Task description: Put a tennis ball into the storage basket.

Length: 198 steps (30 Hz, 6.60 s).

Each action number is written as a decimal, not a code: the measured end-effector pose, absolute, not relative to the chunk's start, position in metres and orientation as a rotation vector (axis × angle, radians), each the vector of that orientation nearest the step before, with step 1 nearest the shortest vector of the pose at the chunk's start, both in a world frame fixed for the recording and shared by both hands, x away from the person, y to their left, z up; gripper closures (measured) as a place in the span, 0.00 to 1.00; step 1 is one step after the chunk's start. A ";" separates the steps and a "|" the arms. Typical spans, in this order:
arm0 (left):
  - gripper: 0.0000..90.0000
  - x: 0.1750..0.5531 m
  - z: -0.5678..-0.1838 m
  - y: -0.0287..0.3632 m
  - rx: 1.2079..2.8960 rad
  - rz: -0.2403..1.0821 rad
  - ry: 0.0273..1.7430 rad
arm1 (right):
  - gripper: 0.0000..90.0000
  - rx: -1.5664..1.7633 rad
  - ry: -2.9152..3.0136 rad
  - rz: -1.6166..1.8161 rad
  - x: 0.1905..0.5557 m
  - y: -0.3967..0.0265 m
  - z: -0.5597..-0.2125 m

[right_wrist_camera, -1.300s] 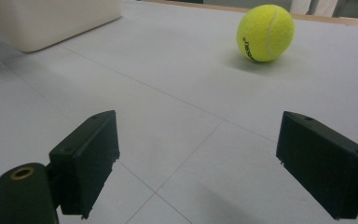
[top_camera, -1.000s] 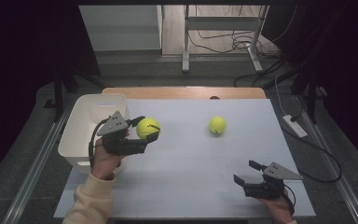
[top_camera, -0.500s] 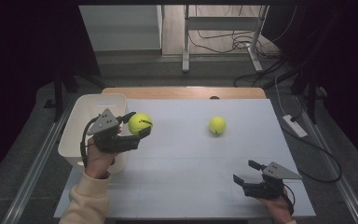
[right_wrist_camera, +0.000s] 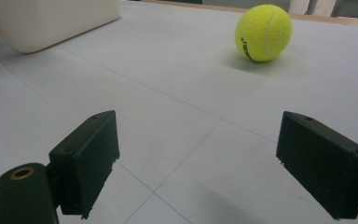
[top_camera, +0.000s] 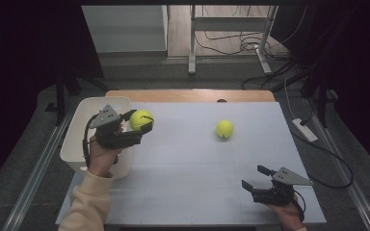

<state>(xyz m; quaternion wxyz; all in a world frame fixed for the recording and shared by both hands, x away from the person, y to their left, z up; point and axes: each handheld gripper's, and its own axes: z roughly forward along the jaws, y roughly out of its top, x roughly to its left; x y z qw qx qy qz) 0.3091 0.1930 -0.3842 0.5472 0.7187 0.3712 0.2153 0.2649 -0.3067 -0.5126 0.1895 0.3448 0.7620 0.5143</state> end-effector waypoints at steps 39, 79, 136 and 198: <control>0.29 0.347 -0.377 0.232 1.713 0.528 1.057 | 0.15 0.987 2.139 1.449 0.265 -0.307 -0.514; 0.29 0.399 -0.383 0.274 1.737 0.593 1.299 | 0.15 0.986 2.138 1.445 0.265 -0.307 -0.514; 0.13 0.413 -0.396 0.288 1.793 0.555 1.429 | 0.15 0.982 2.141 1.437 0.264 -0.306 -0.514; 0.12 0.352 -0.376 0.209 1.702 0.372 0.864 | 0.15 1.005 2.107 1.437 0.271 -0.307 -0.514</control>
